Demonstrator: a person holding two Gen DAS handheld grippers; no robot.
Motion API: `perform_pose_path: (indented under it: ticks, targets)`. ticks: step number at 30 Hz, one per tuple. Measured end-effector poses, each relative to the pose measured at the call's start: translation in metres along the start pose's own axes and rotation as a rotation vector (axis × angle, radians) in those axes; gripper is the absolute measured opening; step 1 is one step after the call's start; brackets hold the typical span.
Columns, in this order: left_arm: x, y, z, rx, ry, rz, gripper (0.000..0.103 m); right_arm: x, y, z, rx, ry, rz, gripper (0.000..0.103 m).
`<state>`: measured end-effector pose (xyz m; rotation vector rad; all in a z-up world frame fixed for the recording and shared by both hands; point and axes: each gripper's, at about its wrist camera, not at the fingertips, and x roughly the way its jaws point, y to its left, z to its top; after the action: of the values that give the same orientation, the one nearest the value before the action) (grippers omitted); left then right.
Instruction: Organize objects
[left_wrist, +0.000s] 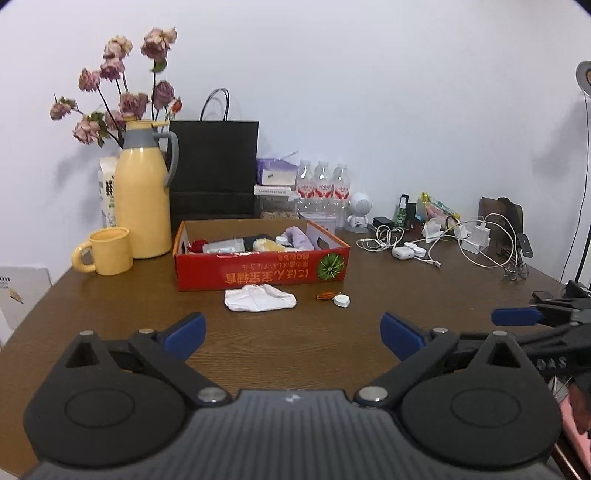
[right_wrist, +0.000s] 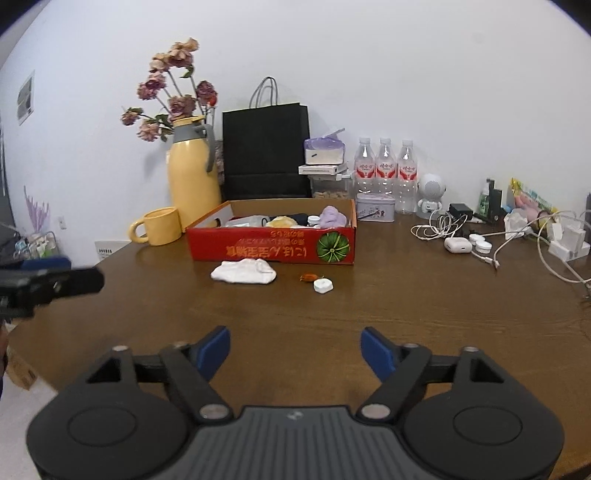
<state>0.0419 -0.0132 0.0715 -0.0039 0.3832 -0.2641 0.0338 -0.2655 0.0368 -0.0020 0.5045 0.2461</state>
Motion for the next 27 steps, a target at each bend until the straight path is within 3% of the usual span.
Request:
perform_pose_path:
  ticks: [8,15,22,27]
  targets:
    - [0.0,-0.005,-0.006,-0.003,0.001,0.018,0.103,-0.018,0.007,-0.006,-0.026,-0.032,-0.004,0.081]
    - [0.032,0.011,-0.018,-0.029,0.086,0.064,0.103,0.01,-0.014,-0.002,0.031,-0.021,-0.048,0.081]
    - [0.122,0.016,-0.007,0.033,0.146,0.02,0.101,0.094,-0.034,0.02,-0.015,0.033,-0.042,0.075]
    - [0.2,0.017,0.007,0.093,0.184,0.025,0.083,0.186,-0.04,0.039,-0.054,0.099,-0.012,0.057]
